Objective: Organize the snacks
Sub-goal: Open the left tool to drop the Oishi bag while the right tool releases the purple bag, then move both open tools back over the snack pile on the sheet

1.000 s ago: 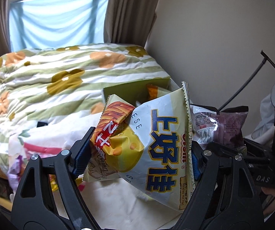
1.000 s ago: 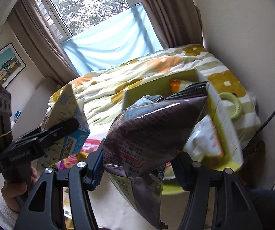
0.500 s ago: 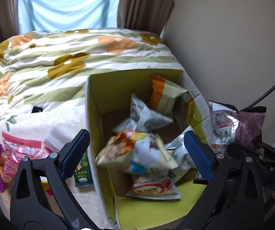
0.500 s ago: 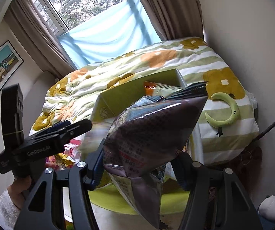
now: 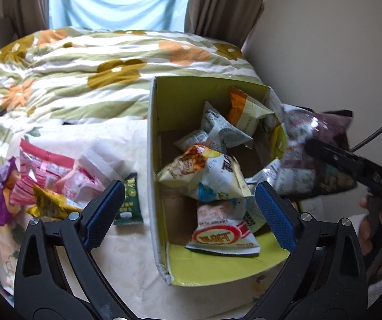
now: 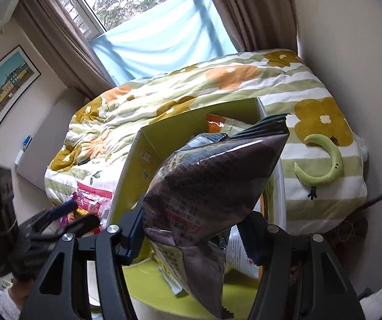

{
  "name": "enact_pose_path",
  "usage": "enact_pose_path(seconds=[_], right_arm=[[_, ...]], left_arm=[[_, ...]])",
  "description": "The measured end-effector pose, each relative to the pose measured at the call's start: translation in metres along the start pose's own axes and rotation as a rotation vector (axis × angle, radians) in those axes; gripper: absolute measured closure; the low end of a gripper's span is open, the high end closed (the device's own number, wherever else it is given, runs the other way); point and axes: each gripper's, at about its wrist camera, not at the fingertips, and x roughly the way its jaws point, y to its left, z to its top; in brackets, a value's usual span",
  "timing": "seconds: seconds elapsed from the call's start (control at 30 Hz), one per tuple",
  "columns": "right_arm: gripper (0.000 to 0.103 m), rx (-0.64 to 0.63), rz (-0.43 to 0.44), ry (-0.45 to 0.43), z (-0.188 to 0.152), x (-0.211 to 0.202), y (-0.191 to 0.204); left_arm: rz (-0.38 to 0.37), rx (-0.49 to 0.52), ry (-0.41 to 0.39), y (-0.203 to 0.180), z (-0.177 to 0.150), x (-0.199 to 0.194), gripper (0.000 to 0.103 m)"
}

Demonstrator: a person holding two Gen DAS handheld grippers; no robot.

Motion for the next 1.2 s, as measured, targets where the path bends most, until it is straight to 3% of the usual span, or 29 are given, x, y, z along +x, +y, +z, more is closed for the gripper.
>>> enact_pose_path(seconds=[0.23,0.37,0.47,0.83,1.2], right_arm=[[0.041,-0.01,-0.059,0.044,0.019,0.025,-0.006],[0.01,0.03,-0.085,0.003,0.017,0.03,-0.011],[0.009,0.035,-0.097,-0.046,0.007,0.025,-0.01],[0.008,-0.04,-0.12,-0.042,-0.018,0.013,0.007],[0.008,-0.12,-0.067,-0.136,-0.018,-0.043,0.054]], left_arm=[[0.041,-0.006,-0.017,0.0,-0.008,-0.009,0.005],[0.052,-0.016,-0.022,0.005,-0.014,-0.014,0.005],[0.069,-0.024,-0.02,0.009,-0.017,-0.015,0.005],[0.077,-0.01,-0.029,0.006,-0.023,-0.026,0.005],[0.136,0.005,-0.123,0.016,-0.032,-0.087,0.005]])
